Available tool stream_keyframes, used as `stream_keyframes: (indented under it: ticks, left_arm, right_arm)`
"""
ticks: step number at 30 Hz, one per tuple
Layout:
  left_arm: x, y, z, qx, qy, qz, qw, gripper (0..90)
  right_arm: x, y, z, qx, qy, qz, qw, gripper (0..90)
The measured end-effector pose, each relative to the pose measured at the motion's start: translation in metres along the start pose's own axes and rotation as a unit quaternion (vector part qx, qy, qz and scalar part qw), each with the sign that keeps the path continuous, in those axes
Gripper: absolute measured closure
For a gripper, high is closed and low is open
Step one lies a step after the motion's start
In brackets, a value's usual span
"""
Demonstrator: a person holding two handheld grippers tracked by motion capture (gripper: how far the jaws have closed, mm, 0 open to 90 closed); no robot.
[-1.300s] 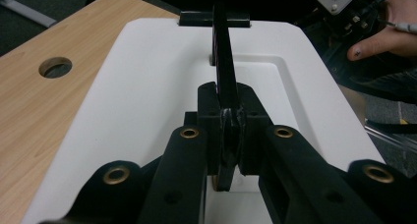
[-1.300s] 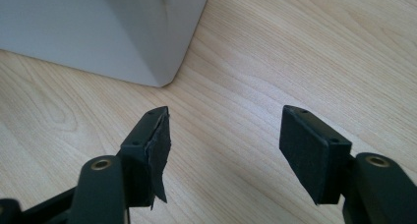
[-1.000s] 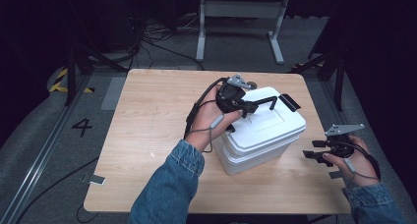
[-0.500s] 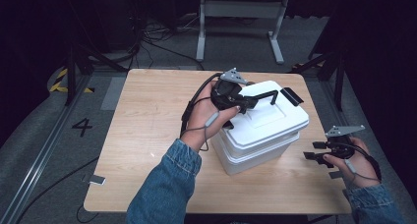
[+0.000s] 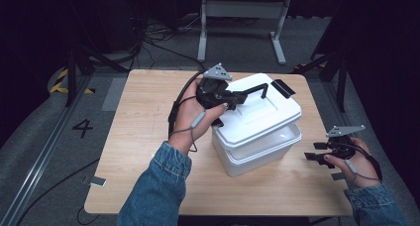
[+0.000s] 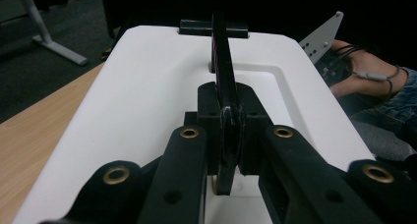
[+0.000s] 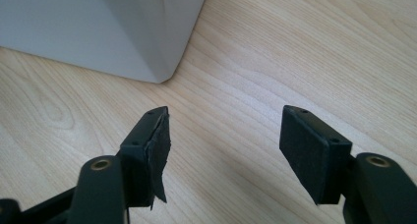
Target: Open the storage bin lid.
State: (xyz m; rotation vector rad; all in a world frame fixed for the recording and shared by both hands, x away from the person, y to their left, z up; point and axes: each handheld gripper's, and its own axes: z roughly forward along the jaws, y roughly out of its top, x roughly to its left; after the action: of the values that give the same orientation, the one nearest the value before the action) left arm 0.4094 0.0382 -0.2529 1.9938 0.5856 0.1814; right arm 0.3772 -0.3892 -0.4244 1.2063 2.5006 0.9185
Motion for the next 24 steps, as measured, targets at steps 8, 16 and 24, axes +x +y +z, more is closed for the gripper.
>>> stream_keyframes:
  ticks: [8, 16, 24]
  left_arm:
    - [0.01, -0.009, -0.027, -0.007, 0.031, -0.015, 0.9994, 84.2]
    - [0.013, -0.014, -0.043, -0.012, 0.053, -0.018, 0.9984, 84.2]
    - [0.02, -0.023, -0.063, -0.015, 0.082, -0.024, 0.9963, 84.2]
  right_arm:
    - [-0.001, 0.005, 0.005, 0.003, 0.005, -0.003, 1.0, 36.8]
    - [-0.003, 0.011, 0.013, 0.008, 0.007, -0.008, 0.9999, 36.8]
    - [-0.004, 0.014, 0.018, 0.014, 0.011, -0.01, 0.9998, 36.8]
